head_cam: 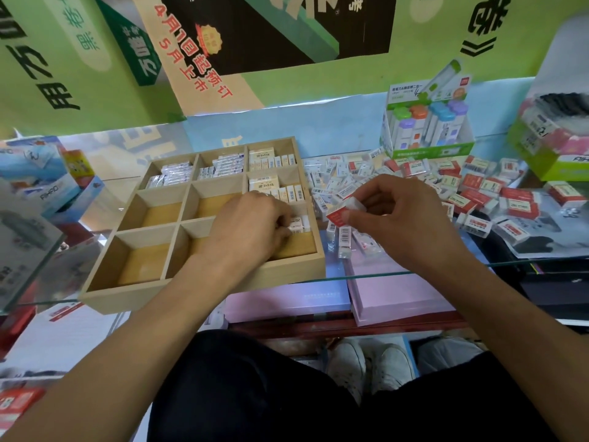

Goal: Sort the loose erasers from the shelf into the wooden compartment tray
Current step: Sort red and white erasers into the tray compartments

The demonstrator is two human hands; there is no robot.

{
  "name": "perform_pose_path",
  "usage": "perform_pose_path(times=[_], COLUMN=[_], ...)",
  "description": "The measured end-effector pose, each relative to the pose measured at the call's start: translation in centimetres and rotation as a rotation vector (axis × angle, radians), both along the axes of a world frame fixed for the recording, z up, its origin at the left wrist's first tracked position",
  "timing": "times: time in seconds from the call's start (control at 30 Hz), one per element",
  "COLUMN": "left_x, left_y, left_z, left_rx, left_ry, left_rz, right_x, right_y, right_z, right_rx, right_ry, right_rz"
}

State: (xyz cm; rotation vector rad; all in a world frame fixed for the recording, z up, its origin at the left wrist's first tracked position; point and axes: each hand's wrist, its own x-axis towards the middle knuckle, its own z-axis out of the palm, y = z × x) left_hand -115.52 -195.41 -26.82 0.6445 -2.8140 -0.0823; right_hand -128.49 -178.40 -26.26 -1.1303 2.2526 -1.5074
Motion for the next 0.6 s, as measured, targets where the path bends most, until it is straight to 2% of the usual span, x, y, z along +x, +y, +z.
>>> perform_pose_path(times=[0.07,0.17,0.23,0.3,0.37,0.43,0.53,0.6], left_x=[0.3,1.0,2.2,3.9,5.1,5.6,5.6,5.5], left_y=[-0.4,-1.3,-1.7,-1.8,-1.9,-2.4,-2.7,-2.8], left_z=[0.1,0.2,0.0,-0.4,-0.9,-1.3,-1.6,-1.8], left_rx=[-0.002,0.116,0.238,0.303,0.256,0.266,0.440,0.488], left_ry=[-0.004,-0.019,0.093,0.282,0.433,0.500,0.463,0.447], left_rz=[0.026,-0.042,-0.056,-0.016,0.018,0.068,0.140,0.154], right_x=[0.2,0.6,1.0,1.4,1.9,2.6,3.4,3.6], right_y=[-0.1,-0.3,-0.5,-1.0,-2.0,-3.2,-4.8,-5.9], right_z=[0.0,0.0,-0.1,-0.1,0.1,0.3,0.3,0.2], right_rx=[-0.006,-0.009,0.011,0.029,0.047,0.045,0.056,0.093], right_ry=[-0.006,-0.022,-0.029,-0.005,0.049,0.111,0.300,0.393], right_rz=[0.019,0.052,0.091,0.146,0.199,0.241,0.306,0.373])
